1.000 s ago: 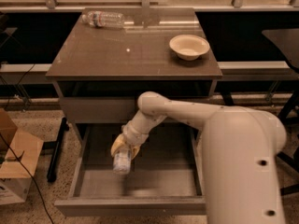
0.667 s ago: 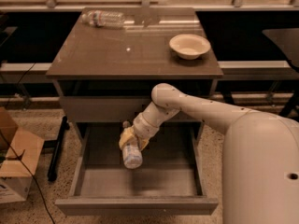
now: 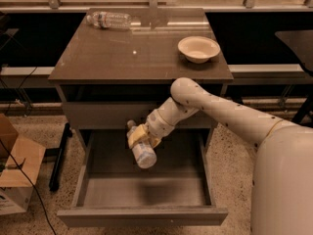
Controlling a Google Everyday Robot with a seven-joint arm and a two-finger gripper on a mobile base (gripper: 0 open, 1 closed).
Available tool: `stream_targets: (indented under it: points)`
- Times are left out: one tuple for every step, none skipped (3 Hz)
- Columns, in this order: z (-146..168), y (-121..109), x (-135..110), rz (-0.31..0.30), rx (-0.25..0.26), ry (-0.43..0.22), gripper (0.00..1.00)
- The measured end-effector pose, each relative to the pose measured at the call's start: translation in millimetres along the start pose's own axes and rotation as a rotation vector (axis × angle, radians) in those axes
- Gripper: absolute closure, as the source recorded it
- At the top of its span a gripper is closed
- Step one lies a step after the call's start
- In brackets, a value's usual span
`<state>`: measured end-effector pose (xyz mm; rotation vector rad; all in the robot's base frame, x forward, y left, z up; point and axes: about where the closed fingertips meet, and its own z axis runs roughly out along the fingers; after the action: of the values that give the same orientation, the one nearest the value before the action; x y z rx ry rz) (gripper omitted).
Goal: Pick blue plastic bottle from middle drawer and place on counter
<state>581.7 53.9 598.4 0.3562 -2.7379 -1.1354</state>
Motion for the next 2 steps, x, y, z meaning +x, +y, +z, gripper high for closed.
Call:
stream_targets:
  points:
    - [-22, 7, 10, -0.097, -0.011, -0.005, 1.0]
    - [-91, 46, 59, -0.334, -0.022, -0.04, 1.0]
